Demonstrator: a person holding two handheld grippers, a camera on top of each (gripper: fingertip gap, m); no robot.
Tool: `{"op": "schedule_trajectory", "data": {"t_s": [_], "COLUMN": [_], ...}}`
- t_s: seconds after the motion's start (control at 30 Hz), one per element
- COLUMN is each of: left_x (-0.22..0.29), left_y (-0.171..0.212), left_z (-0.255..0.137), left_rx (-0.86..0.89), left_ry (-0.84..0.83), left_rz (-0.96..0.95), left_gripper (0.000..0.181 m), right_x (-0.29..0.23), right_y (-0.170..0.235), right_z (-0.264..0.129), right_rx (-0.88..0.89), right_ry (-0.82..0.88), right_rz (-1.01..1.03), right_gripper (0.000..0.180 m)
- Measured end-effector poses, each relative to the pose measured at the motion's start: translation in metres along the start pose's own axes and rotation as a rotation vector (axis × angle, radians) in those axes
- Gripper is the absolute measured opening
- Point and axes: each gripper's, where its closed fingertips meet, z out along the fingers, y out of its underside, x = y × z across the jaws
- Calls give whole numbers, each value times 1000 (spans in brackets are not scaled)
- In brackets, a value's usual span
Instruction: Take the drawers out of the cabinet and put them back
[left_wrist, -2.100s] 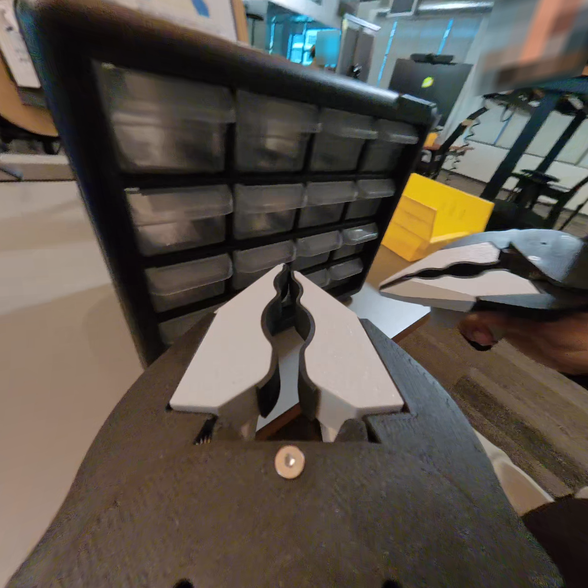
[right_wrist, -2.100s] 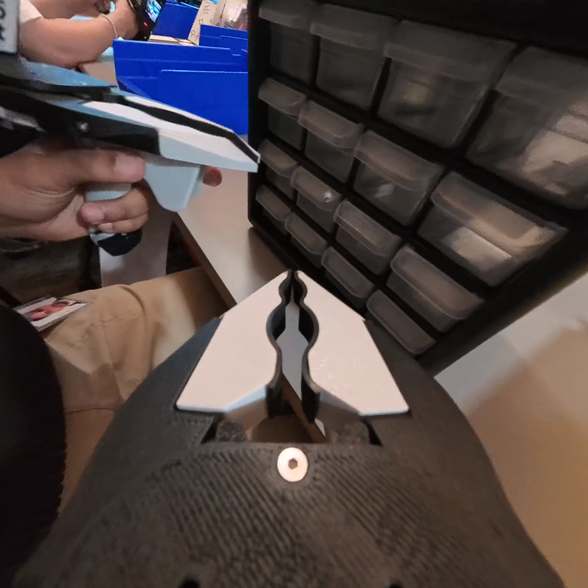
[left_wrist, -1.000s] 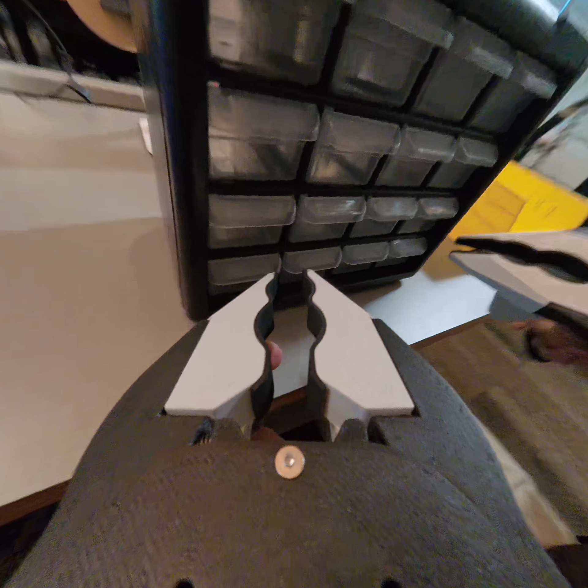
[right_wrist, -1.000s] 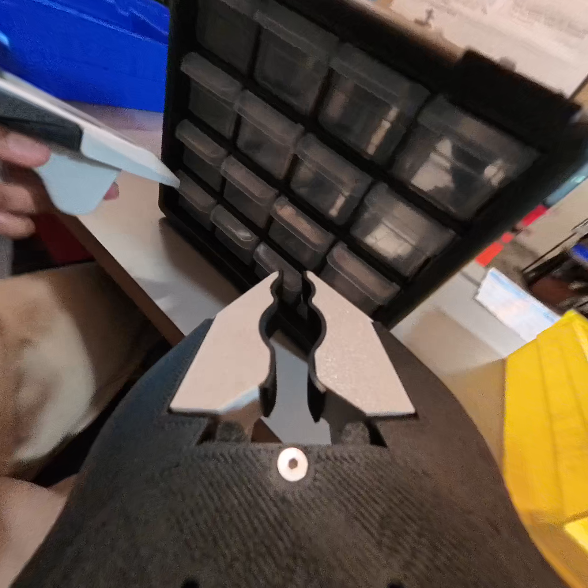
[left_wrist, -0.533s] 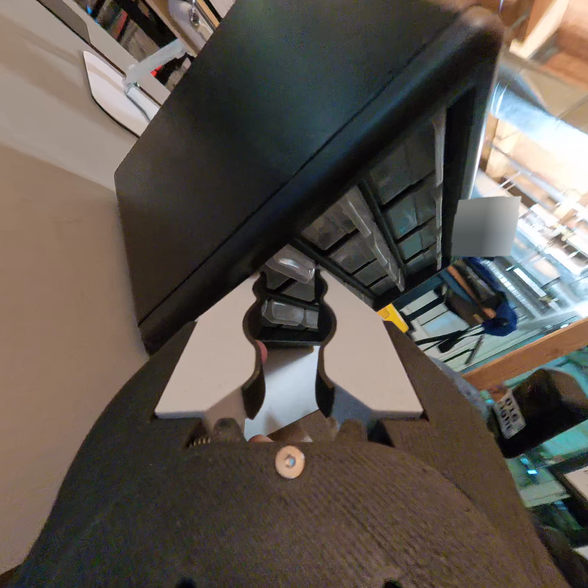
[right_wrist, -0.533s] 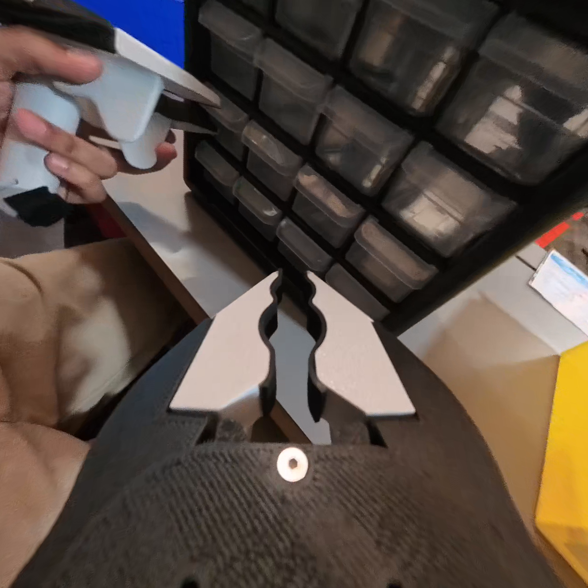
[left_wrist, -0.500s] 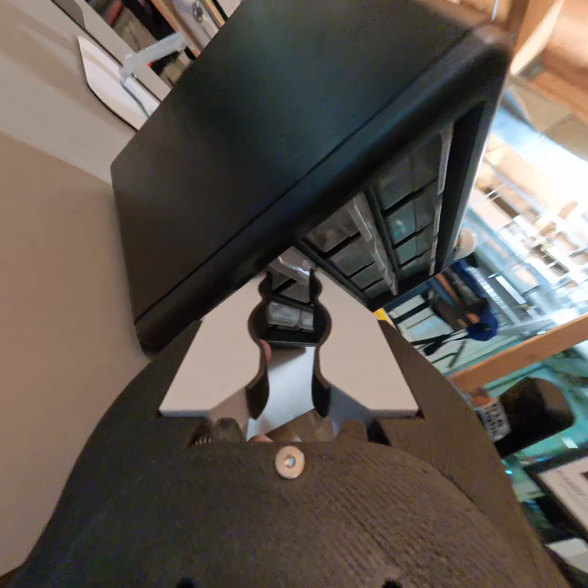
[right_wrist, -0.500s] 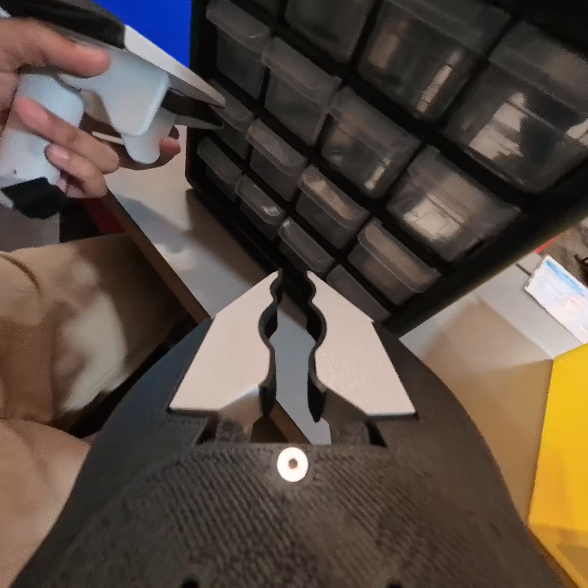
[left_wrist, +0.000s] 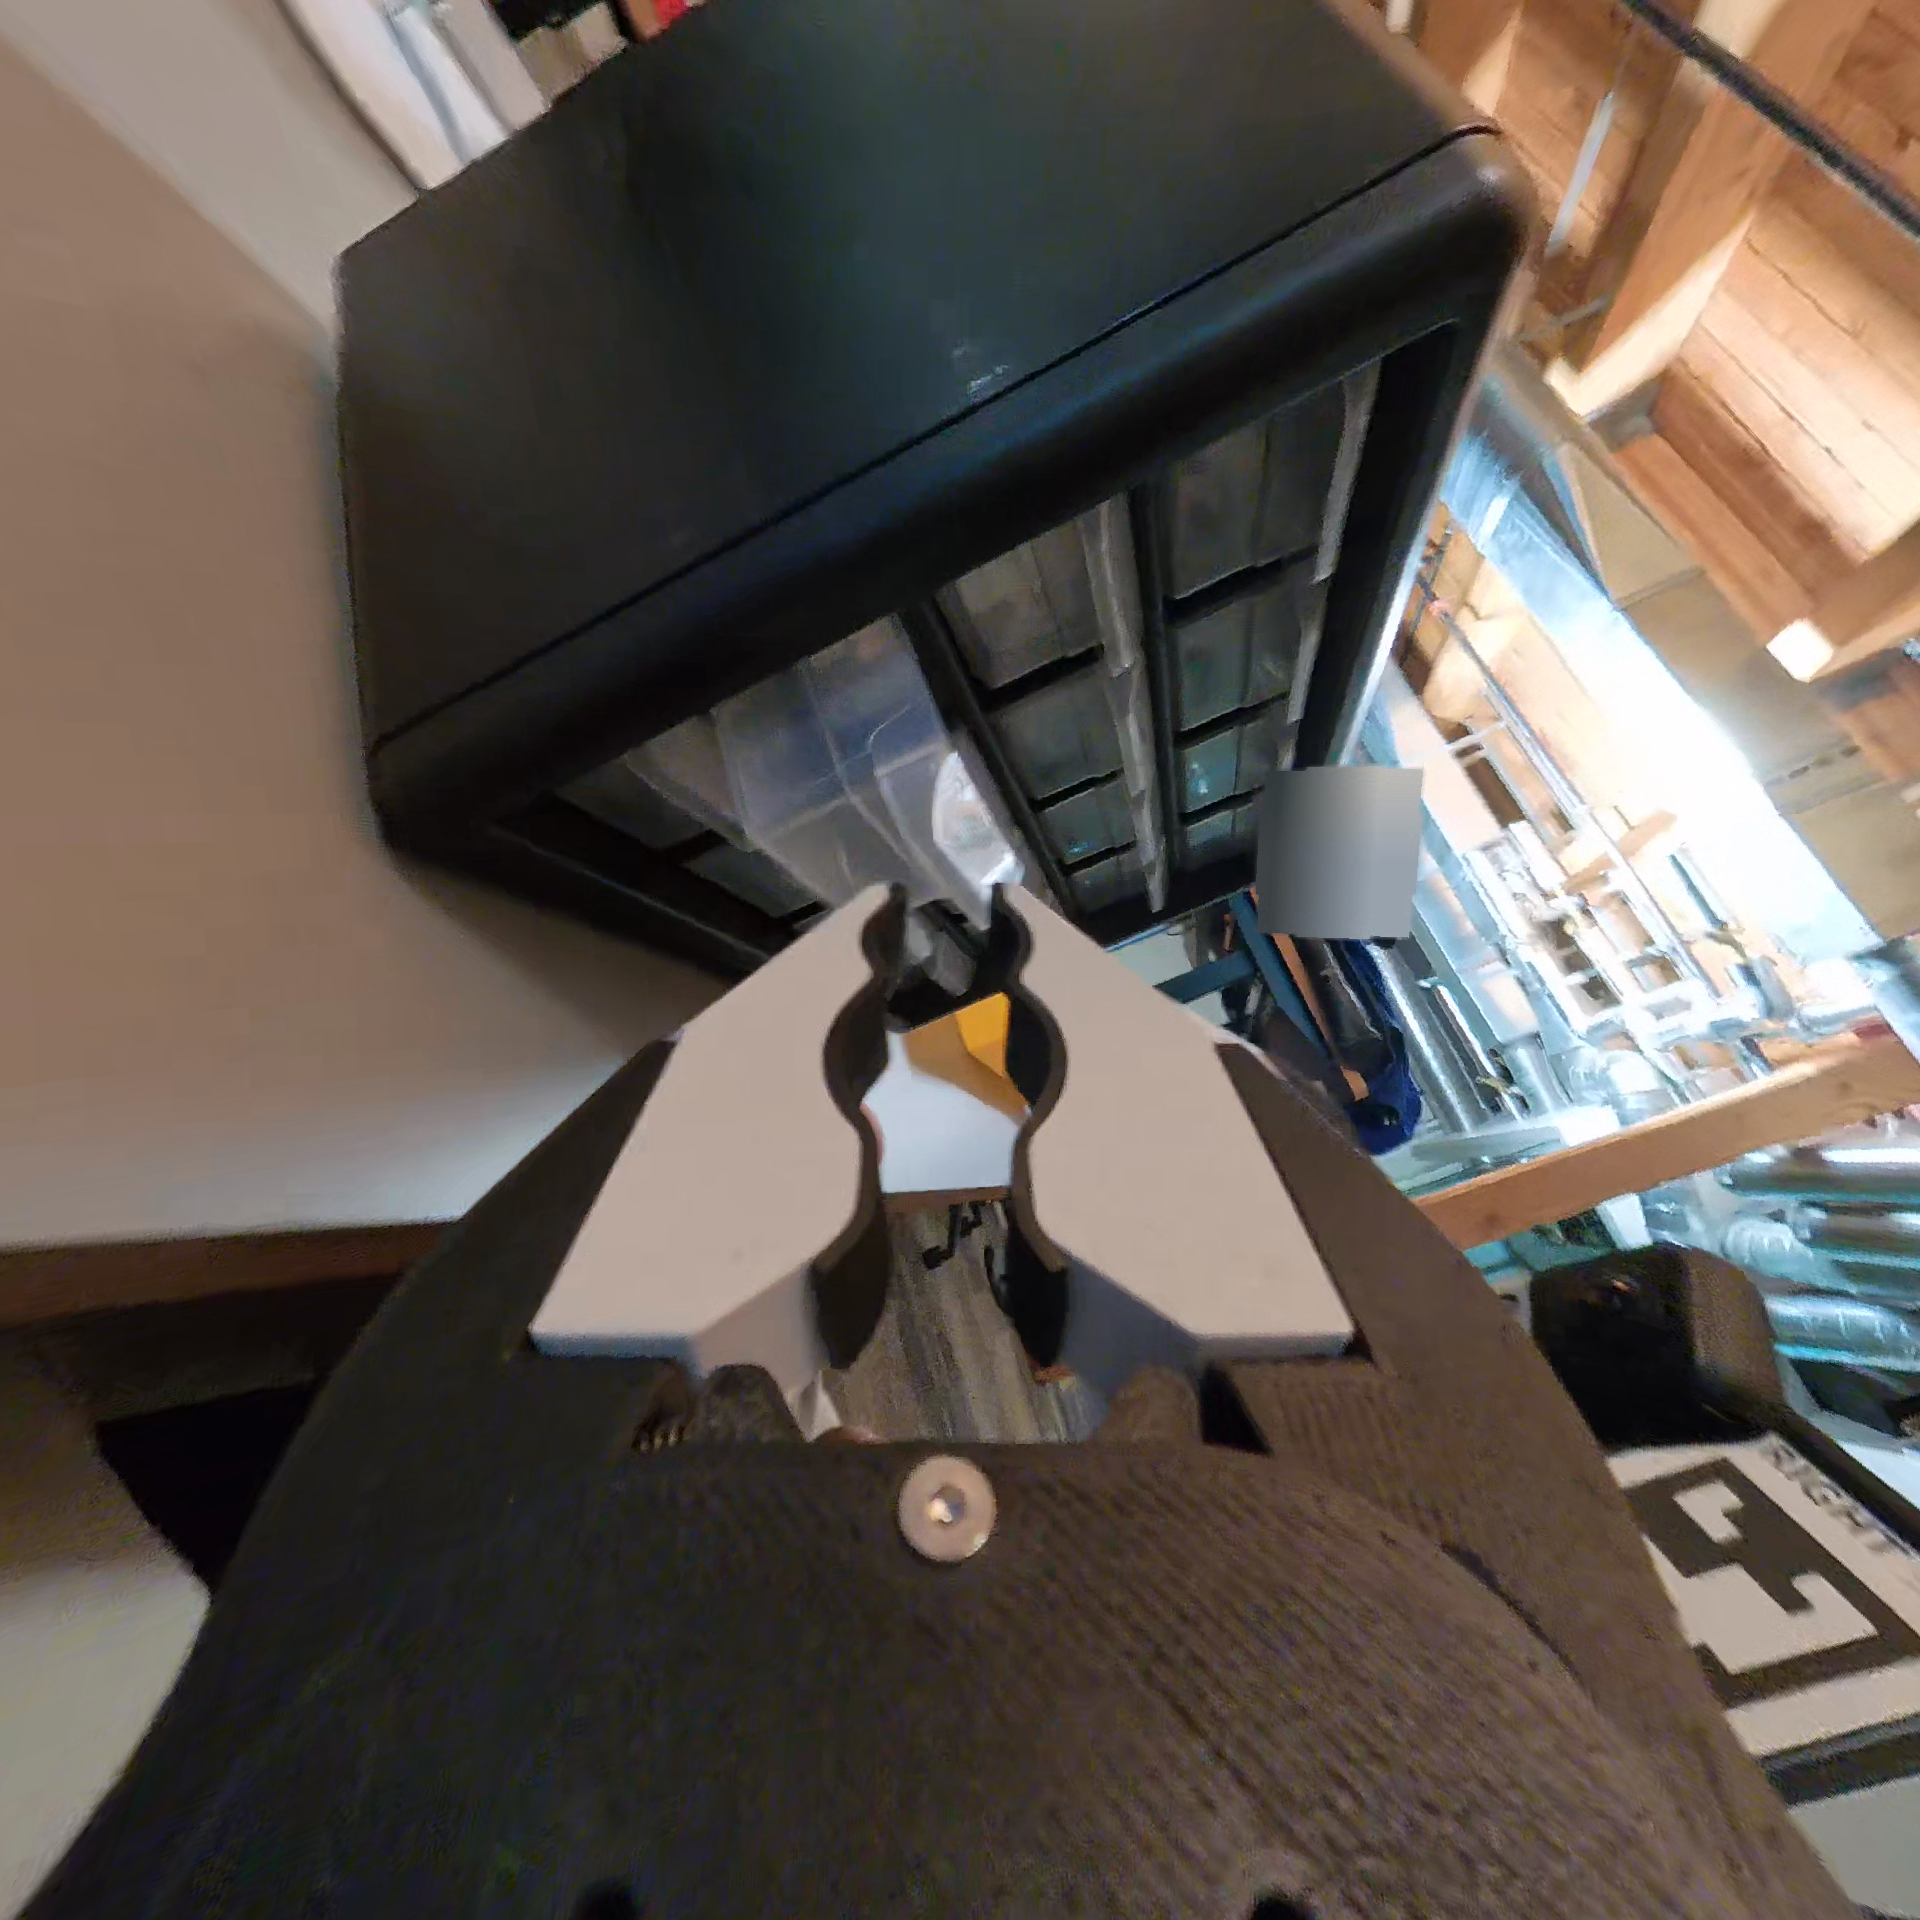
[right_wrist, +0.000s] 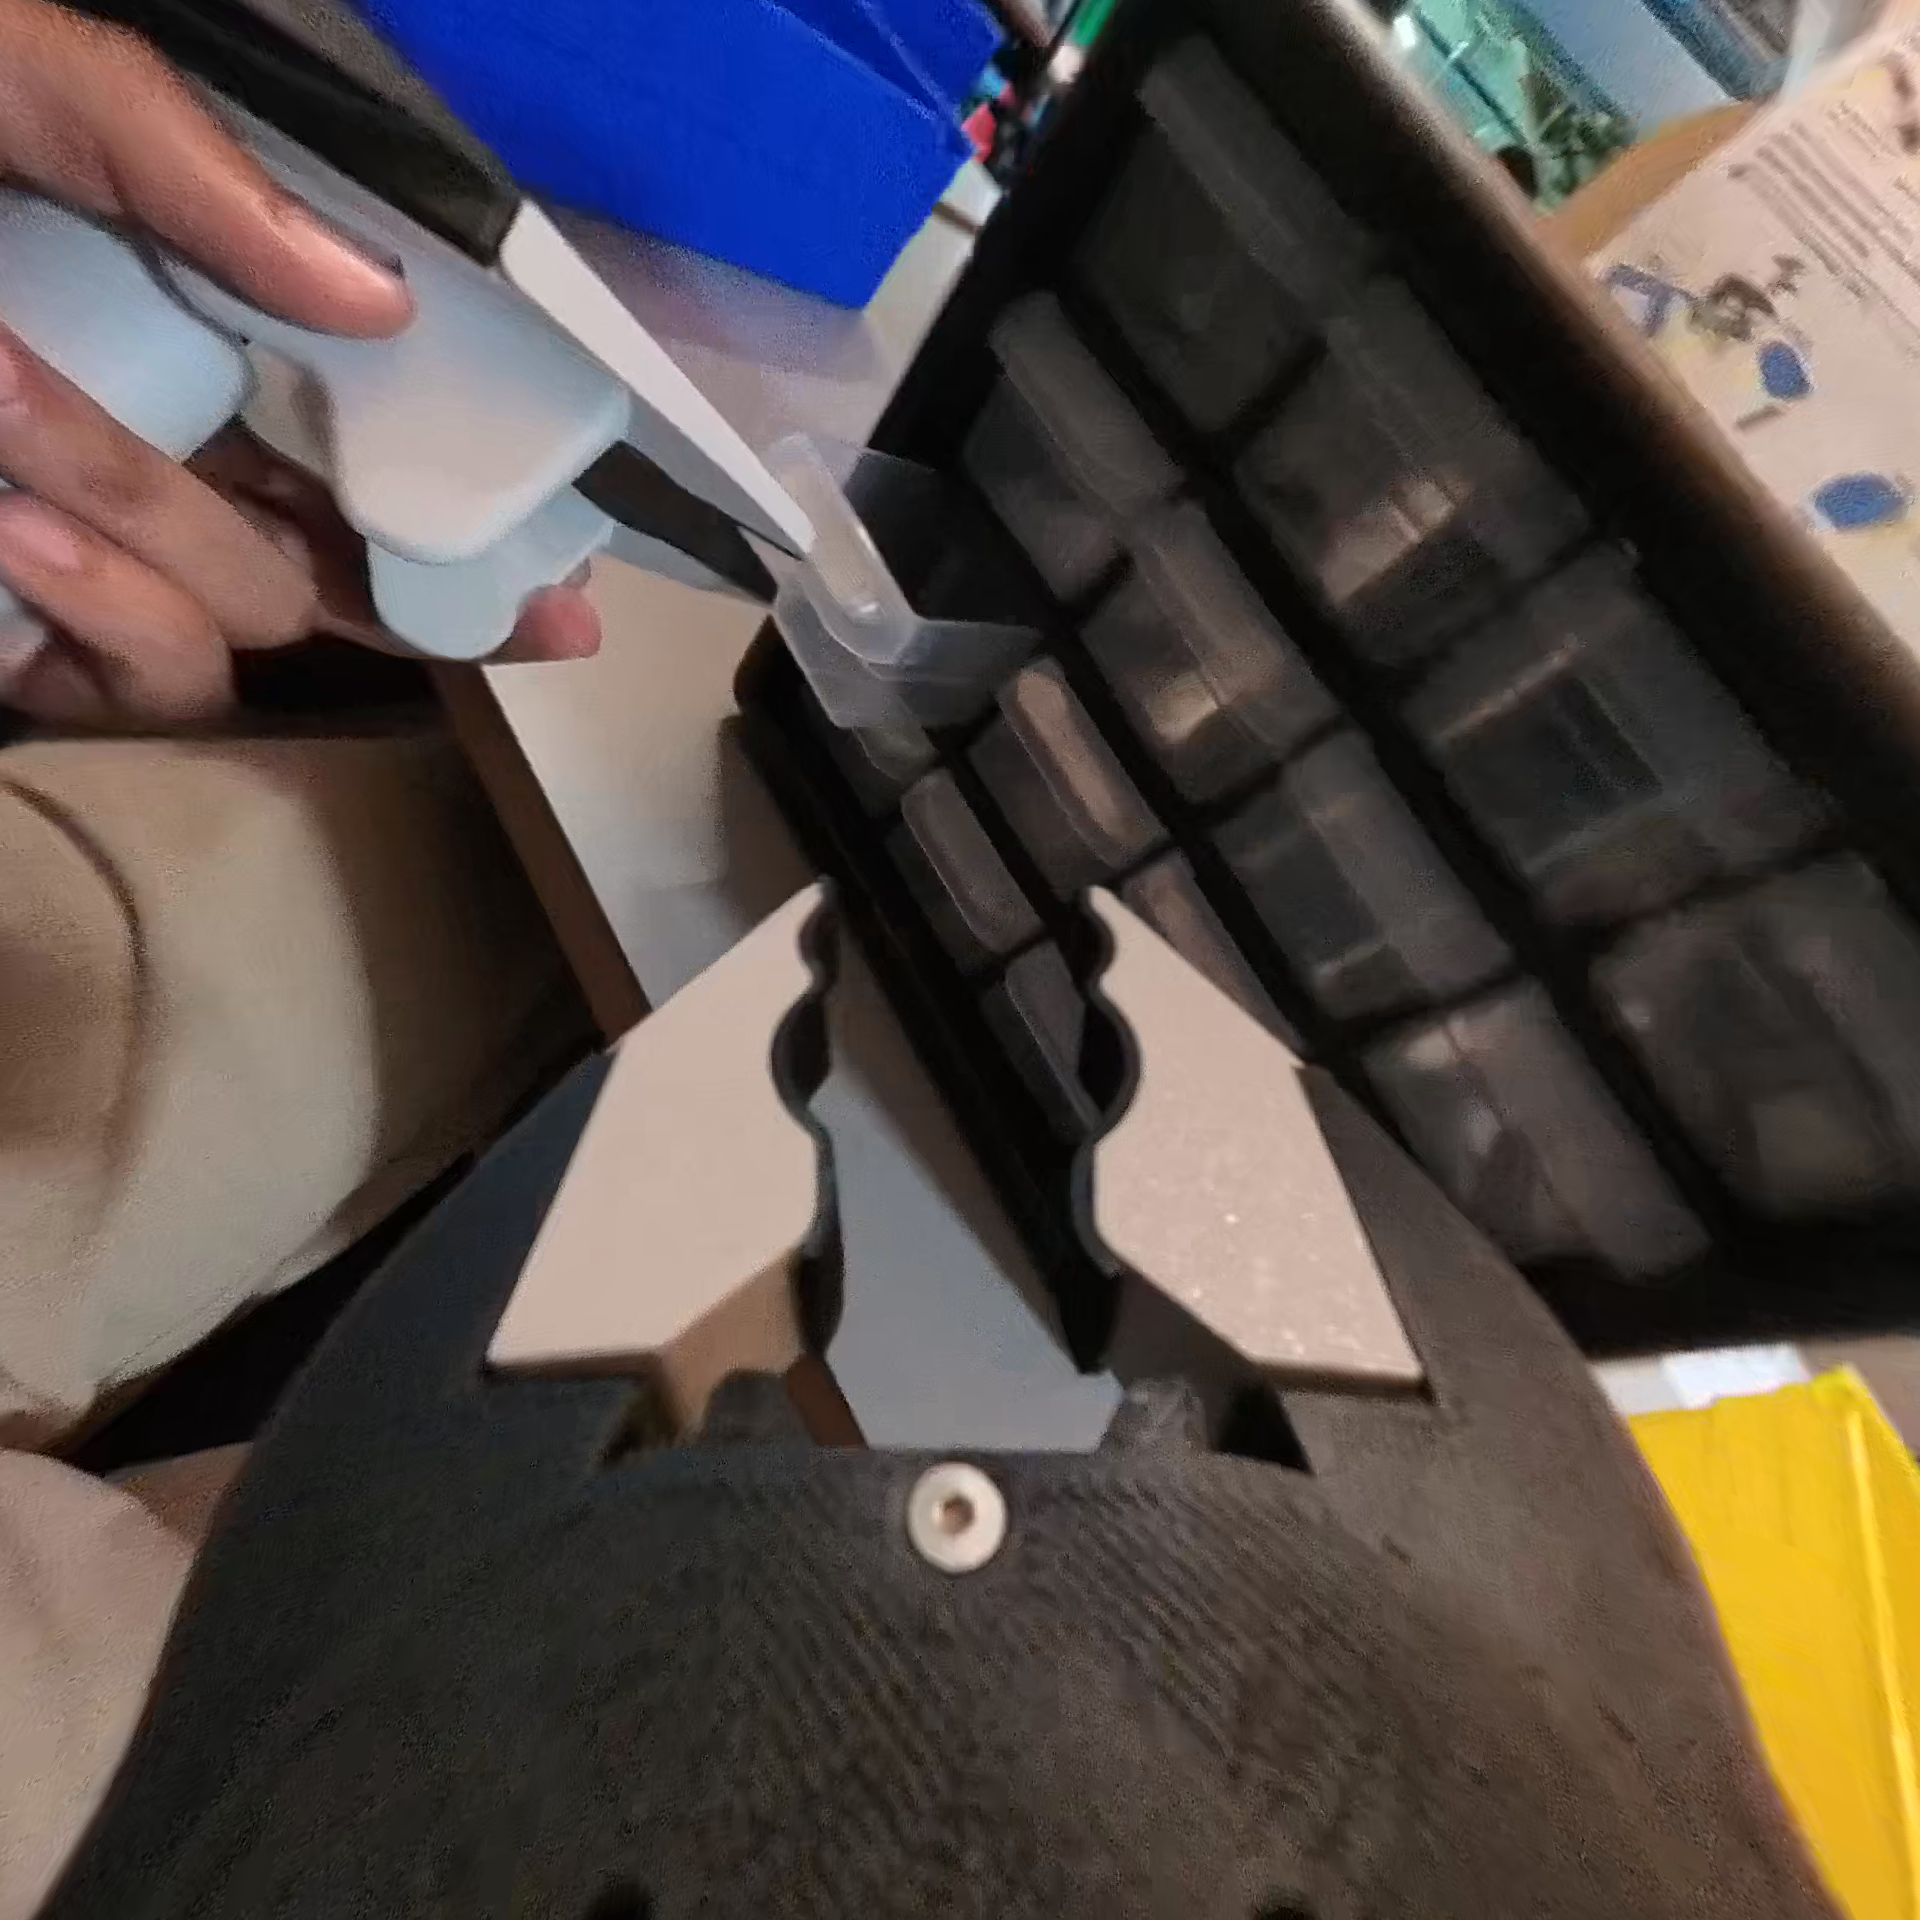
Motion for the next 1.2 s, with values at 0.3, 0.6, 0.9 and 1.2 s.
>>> {"op": "schedule_trajectory", "data": {"t_s": [0.3, 0.6, 0.9, 1.2], "left_x": [-16, -20, -23, -38], "left_y": [-4, 13, 12, -63], "left_z": [-39, -29, -29, -51], "left_rx": [36, -107, -98, 107], "left_ry": [-85, -1, -12, -132], "left_rz": [-43, -214, -217, -25], "left_gripper": [41, 41, 40, 42], "right_x": [-23, -33, -31, -53], "right_y": [-38, -32, -39, -47], "right_z": [56, 88, 83, 58], "right_rx": [-21, -55, -32, 17], "right_ry": [-57, 116, 122, 43], "right_rz": [-323, -747, -742, -773], "right_gripper": [66, 58, 39, 39]}}
